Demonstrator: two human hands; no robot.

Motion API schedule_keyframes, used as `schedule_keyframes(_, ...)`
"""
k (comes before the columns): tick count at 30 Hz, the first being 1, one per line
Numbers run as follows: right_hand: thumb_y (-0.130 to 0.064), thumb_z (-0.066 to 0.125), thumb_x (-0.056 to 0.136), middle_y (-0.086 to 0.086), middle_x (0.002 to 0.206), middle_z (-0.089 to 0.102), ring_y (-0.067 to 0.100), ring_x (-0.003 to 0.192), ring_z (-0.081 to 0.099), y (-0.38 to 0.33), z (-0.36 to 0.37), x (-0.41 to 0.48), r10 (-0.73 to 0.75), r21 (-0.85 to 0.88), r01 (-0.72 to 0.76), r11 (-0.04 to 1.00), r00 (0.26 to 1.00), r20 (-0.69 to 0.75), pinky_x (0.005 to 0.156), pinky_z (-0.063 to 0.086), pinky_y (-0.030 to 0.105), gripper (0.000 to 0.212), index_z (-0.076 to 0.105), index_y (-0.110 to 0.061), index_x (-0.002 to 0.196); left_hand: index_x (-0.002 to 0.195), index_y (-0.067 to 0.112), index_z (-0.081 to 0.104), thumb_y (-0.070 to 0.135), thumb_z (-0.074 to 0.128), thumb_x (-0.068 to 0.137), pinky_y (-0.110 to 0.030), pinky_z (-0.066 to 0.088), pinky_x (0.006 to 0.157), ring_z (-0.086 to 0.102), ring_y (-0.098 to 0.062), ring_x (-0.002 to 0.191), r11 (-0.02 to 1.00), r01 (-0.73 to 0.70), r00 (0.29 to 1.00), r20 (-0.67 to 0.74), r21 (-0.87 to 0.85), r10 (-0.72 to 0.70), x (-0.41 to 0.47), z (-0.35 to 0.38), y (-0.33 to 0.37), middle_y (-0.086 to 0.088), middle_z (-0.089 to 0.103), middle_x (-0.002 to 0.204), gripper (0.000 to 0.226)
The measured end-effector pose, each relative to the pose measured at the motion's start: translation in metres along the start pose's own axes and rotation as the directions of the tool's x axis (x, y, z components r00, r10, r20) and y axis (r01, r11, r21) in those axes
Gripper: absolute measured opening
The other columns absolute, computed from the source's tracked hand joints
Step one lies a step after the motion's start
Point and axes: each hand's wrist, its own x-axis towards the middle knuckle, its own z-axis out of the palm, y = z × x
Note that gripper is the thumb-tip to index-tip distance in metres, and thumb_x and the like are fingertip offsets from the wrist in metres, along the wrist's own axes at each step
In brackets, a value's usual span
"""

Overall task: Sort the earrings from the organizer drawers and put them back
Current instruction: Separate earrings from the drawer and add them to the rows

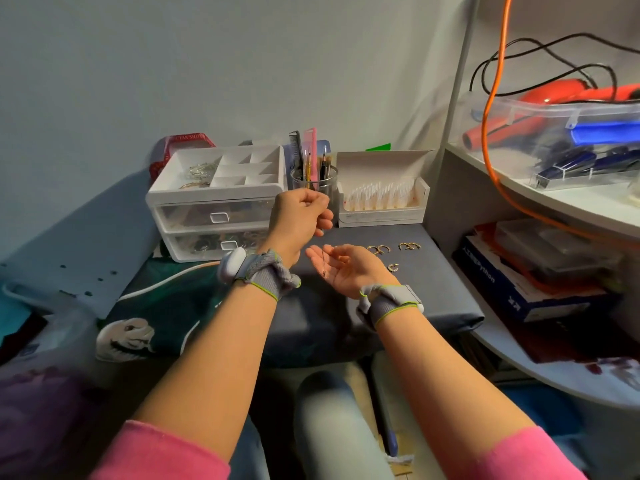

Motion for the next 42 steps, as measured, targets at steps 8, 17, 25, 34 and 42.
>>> schedule_keyframes(8,-0.003,0.032,0.096,0.018,0.093,0.069,0.033,0.099,0.066,-0.004,-0.01,-0.001,0.086,0.024,-0.087,0.996,0.996,0.023,0.085,0.05,0.048,0.024,0.055,-0.006,0.091,0.097,0.01,0.062,0.012,0.051,0.098,-0.021,0.053,0.054,0.065,-0.014,0.063,0.999,0.045,0.998,-0.036,-0.014,-0.045,-0.001,0.002,-0.007,-0.005,0.067,0.077,0.011)
schedule_keyframes(17,0.001,0.036,0.096,0.027,0.083,0.069,0.041,0.076,0.069,-0.002,-0.012,0.0,0.074,0.123,-0.08,0.989,0.996,0.054,0.066,0.057,0.046,0.02,0.056,0.004,0.095,0.099,0.008,0.062,0.008,0.05,0.096,-0.019,0.05,0.051,0.061,-0.012,0.059,0.998,0.06,0.993,-0.099,-0.001,-0.06,0.0,0.003,-0.008,-0.003,0.066,0.074,0.012)
schedule_keyframes(25,0.003,0.038,0.096,0.024,0.101,0.066,0.034,0.122,0.057,-0.006,-0.016,-0.001,0.004,0.186,-0.005,0.983,1.0,0.006,0.092,0.052,0.038,0.02,0.058,0.007,0.099,0.081,0.017,0.06,0.007,0.052,0.093,-0.022,0.05,0.051,0.062,-0.012,0.057,0.994,0.1,0.977,-0.196,0.042,-0.09,0.003,0.002,-0.022,-0.002,0.067,0.071,0.017)
schedule_keyframes(34,0.004,0.041,0.094,0.022,0.113,0.064,0.035,0.119,0.059,-0.013,-0.017,-0.004,-0.044,0.232,0.048,0.971,0.999,-0.02,0.1,0.049,0.038,0.02,0.059,0.006,0.102,0.069,0.023,0.058,0.008,0.054,0.089,-0.033,0.058,0.067,0.068,-0.017,0.062,0.98,0.133,0.961,-0.261,0.146,-0.092,0.005,0.002,-0.034,-0.004,0.071,0.071,0.026)
schedule_keyframes(42,0.01,0.042,0.093,0.025,0.121,0.059,0.036,0.121,0.056,-0.014,-0.02,-0.004,-0.129,0.115,0.137,0.984,0.989,-0.077,0.094,0.051,0.04,0.019,0.055,0.008,0.107,0.053,0.02,0.06,0.006,0.059,0.073,-0.052,0.059,0.073,0.071,-0.035,0.076,0.954,0.208,0.943,-0.305,0.216,-0.137,0.008,-0.004,-0.061,-0.006,0.072,0.067,0.025)
